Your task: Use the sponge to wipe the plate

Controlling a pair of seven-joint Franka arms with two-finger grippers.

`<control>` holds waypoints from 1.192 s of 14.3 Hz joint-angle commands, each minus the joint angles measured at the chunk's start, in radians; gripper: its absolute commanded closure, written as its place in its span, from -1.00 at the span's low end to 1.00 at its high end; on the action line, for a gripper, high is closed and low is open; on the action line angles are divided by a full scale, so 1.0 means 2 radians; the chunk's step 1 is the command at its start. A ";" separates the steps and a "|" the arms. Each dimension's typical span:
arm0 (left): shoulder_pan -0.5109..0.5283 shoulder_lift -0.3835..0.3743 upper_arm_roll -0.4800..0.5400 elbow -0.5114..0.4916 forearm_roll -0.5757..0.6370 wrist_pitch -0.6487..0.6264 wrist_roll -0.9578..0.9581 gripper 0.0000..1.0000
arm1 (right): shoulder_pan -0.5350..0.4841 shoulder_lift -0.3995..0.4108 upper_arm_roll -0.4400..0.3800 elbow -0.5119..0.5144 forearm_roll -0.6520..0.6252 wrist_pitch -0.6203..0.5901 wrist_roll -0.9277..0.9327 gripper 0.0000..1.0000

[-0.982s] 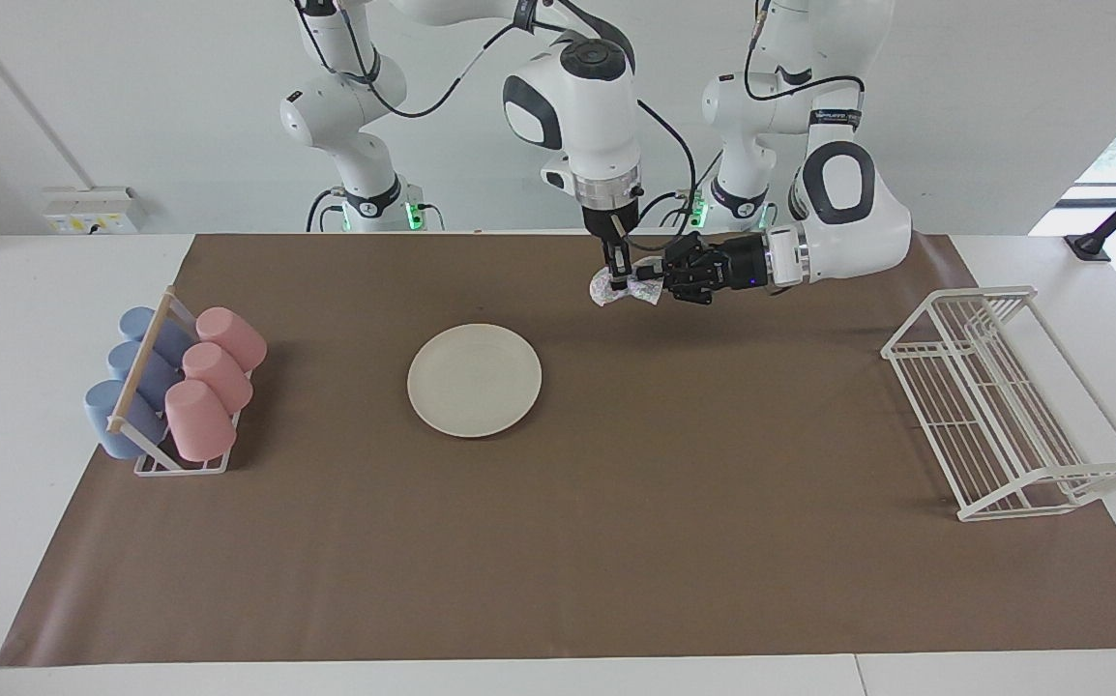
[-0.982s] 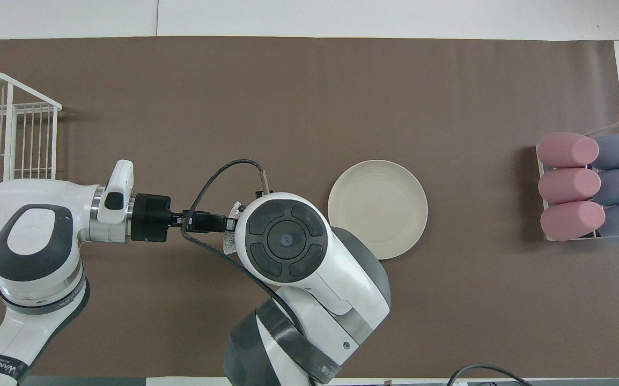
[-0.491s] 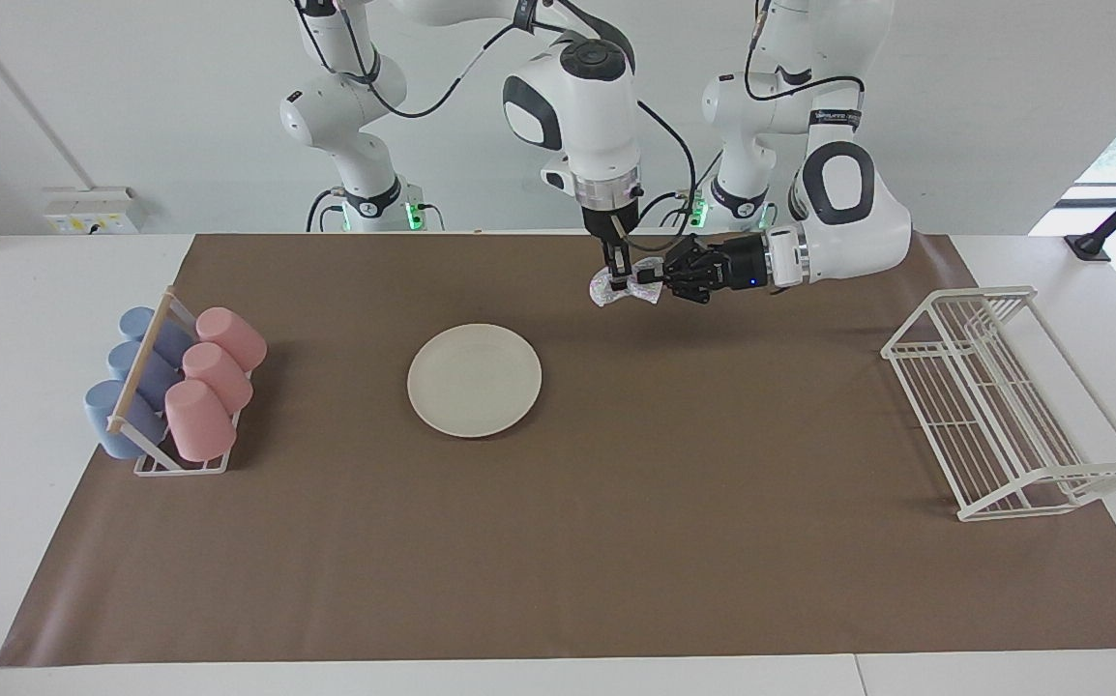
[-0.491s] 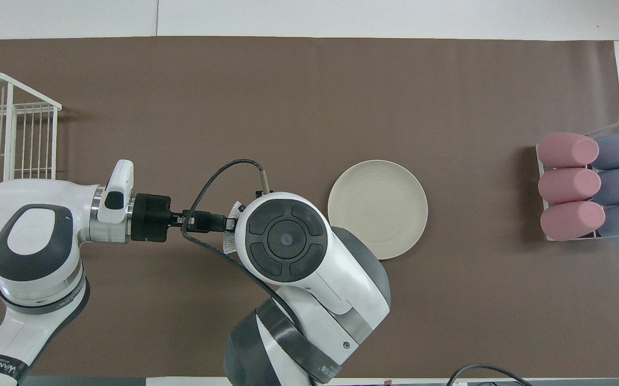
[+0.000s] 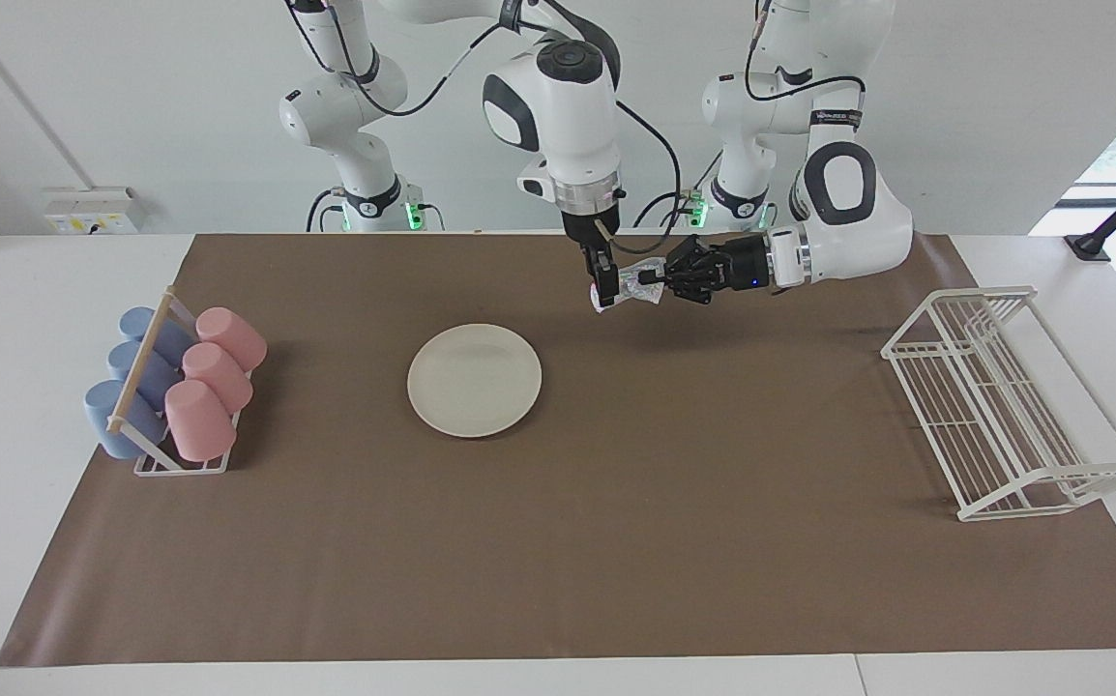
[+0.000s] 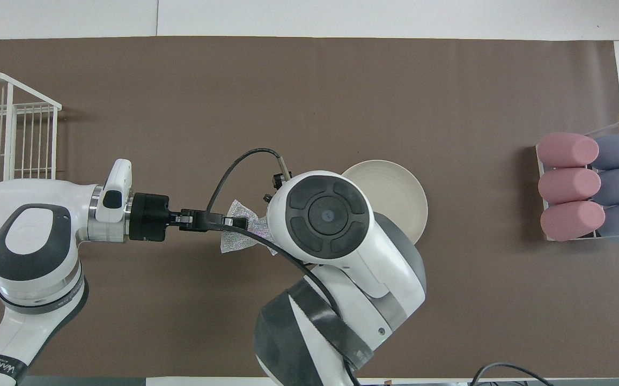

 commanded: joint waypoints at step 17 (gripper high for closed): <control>-0.030 0.023 0.000 0.171 0.293 0.024 -0.330 1.00 | -0.310 -0.133 -0.002 -0.035 -0.011 -0.198 -0.867 -1.00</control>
